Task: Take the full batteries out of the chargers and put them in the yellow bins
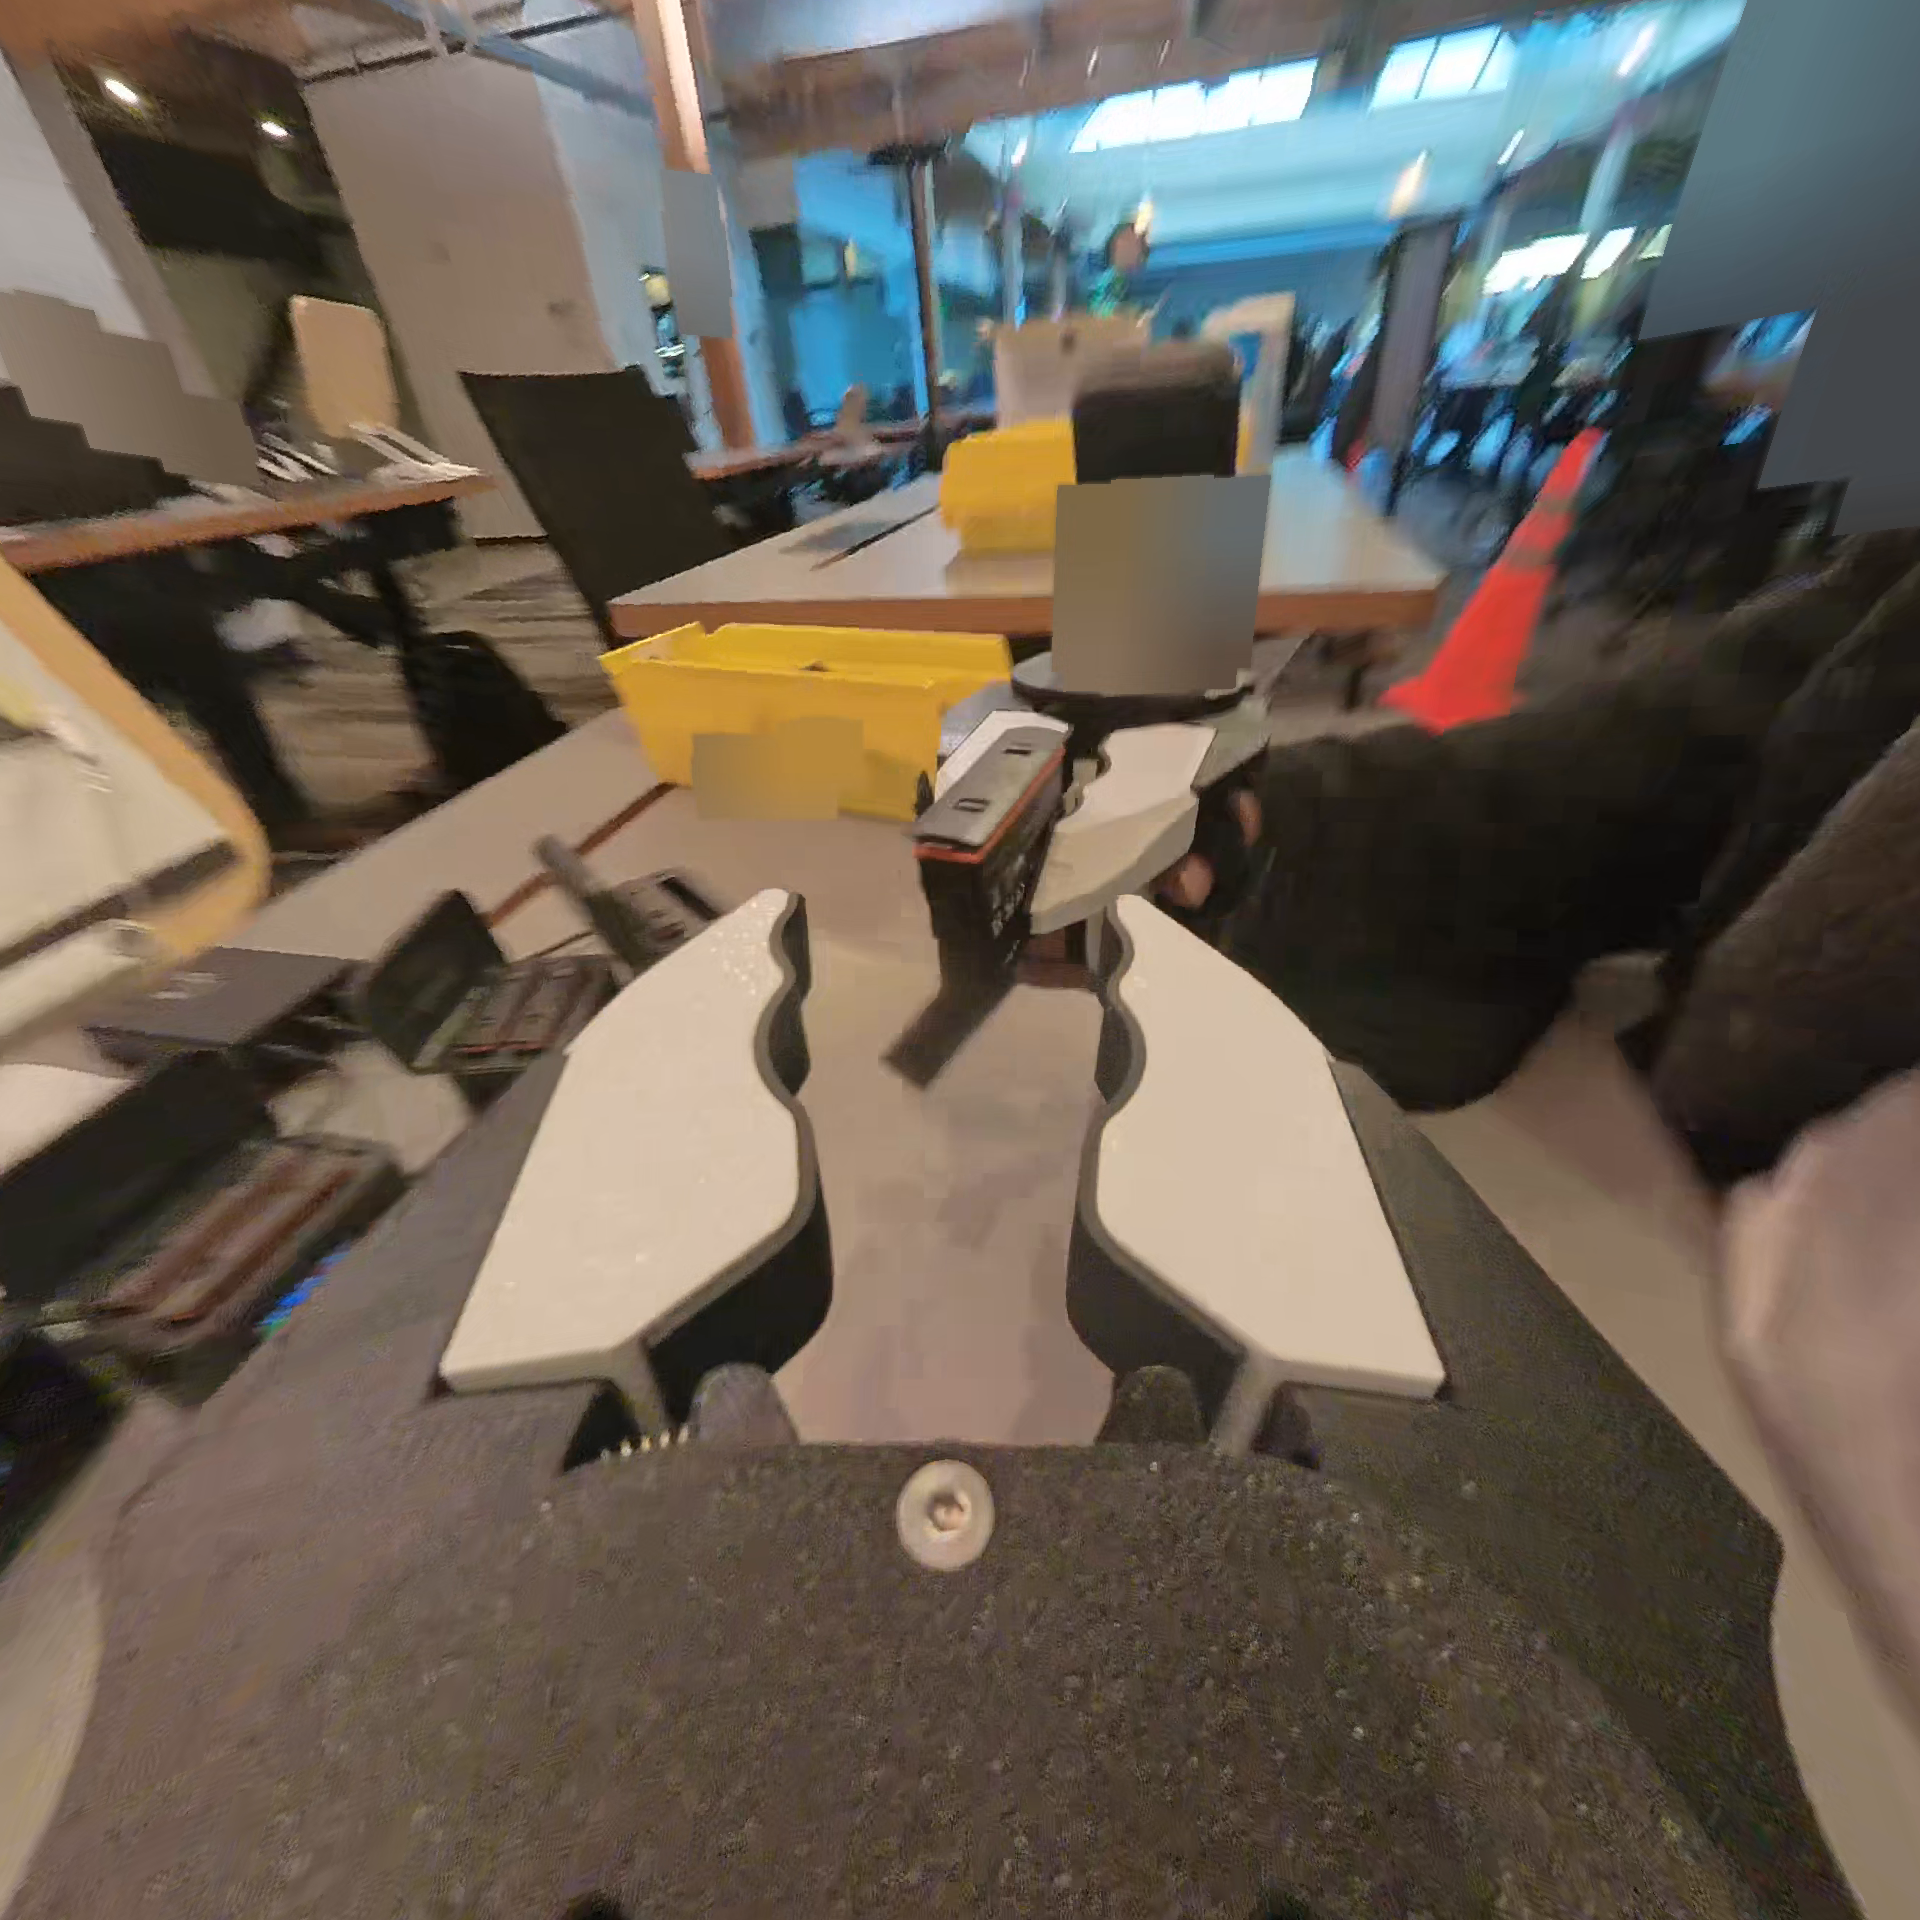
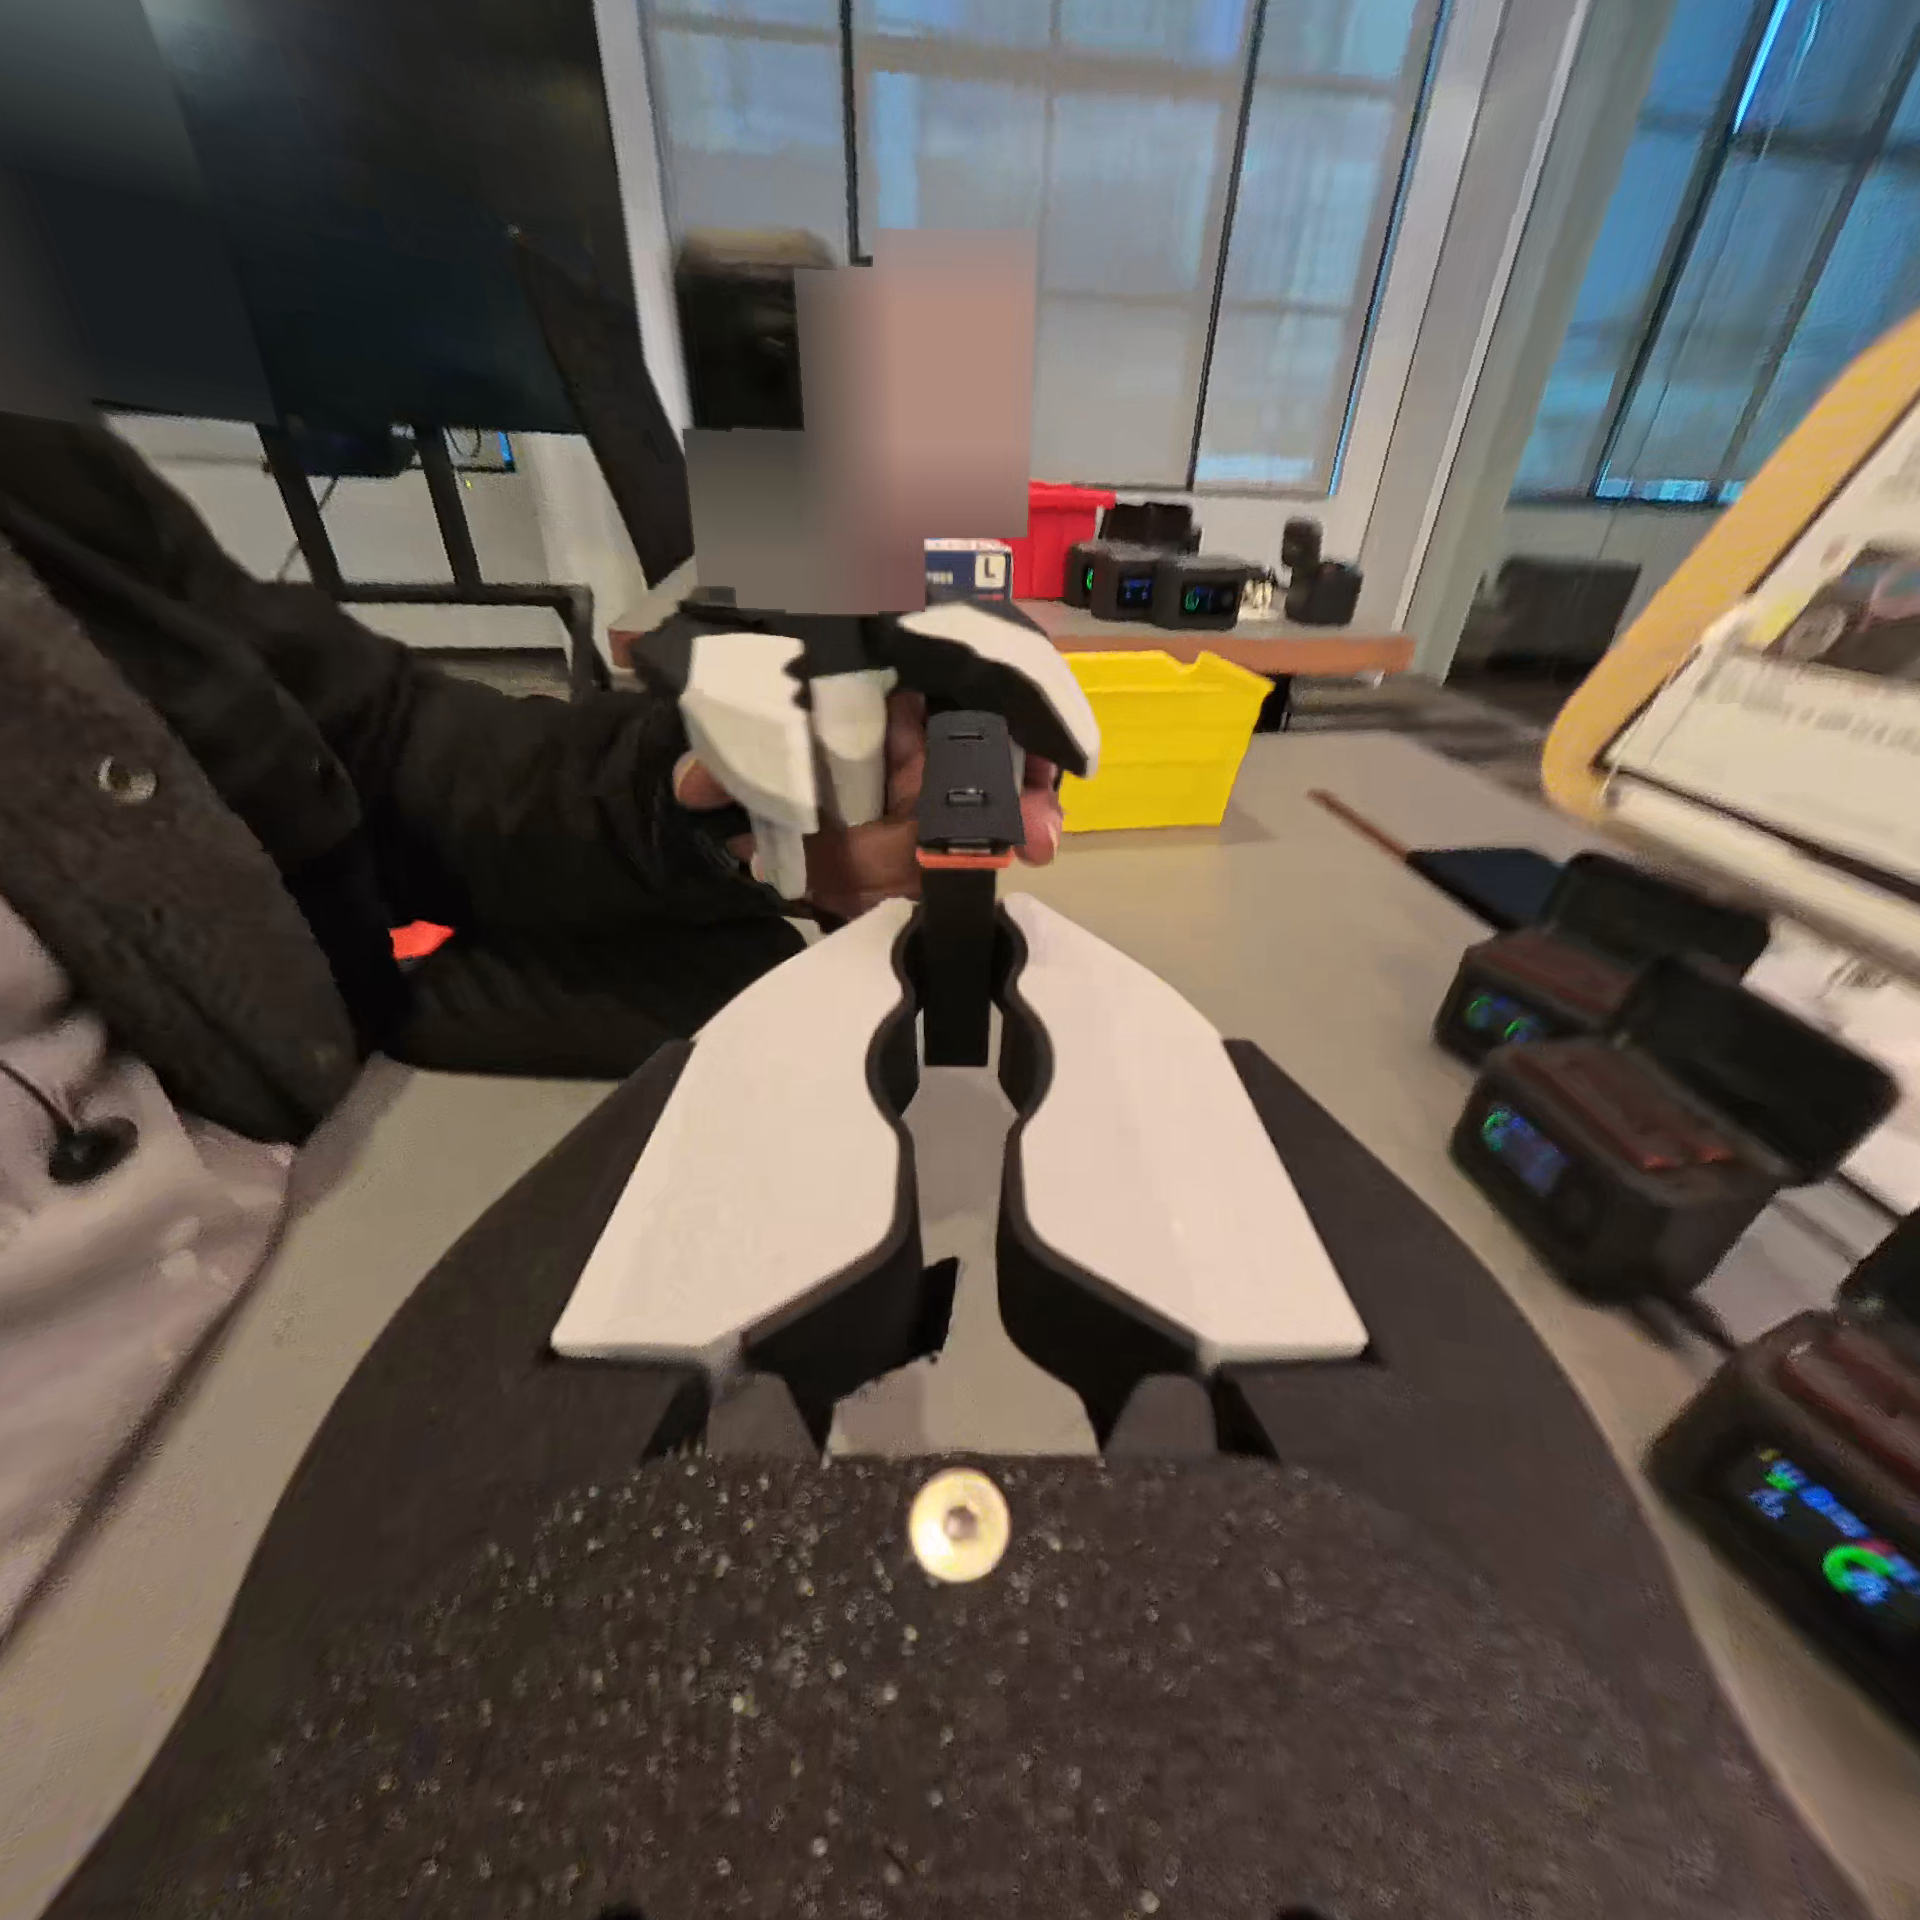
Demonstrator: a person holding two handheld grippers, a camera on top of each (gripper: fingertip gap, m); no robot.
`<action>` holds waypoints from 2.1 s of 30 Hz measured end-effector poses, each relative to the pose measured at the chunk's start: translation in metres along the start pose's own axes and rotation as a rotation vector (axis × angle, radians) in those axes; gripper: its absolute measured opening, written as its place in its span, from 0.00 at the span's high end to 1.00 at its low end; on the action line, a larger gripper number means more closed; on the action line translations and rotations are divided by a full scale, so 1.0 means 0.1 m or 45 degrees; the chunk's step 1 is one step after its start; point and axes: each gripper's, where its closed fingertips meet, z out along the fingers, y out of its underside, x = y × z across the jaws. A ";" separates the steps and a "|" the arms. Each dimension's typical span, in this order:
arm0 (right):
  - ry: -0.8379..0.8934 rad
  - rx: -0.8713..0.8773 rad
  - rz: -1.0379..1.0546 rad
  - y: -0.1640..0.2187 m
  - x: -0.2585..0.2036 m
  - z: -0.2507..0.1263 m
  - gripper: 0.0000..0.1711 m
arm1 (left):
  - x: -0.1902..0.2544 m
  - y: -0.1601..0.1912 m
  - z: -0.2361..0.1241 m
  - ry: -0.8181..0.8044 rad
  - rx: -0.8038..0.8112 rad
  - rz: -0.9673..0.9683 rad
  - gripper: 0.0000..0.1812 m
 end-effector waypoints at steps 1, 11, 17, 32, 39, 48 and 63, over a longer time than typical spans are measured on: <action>-0.006 0.021 -0.056 -0.04 -0.04 -0.03 0.94 | 0.03 -0.01 0.02 0.041 0.029 -0.070 0.72; -0.067 0.015 -0.181 -0.06 -0.27 -0.16 0.94 | 0.38 0.06 0.19 0.221 0.107 -0.109 0.93; -0.016 -0.177 -0.186 -0.01 -0.14 -0.25 0.87 | 0.32 0.14 0.18 0.176 0.063 -0.065 0.94; -0.100 -0.842 -0.368 0.32 -0.19 -0.39 0.87 | 0.39 0.50 0.31 0.117 -0.160 0.168 0.94; -0.129 -0.966 -0.454 0.44 -0.13 -0.42 0.91 | 0.36 0.60 0.35 0.082 -0.213 0.160 0.94; -0.116 -1.417 -0.689 0.37 1.26 -1.18 0.91 | 0.12 0.70 0.32 -0.016 -0.212 0.015 0.92; -0.542 -1.755 -0.891 0.87 2.01 -1.39 0.91 | 0.03 0.96 0.37 -0.039 -0.279 0.011 0.95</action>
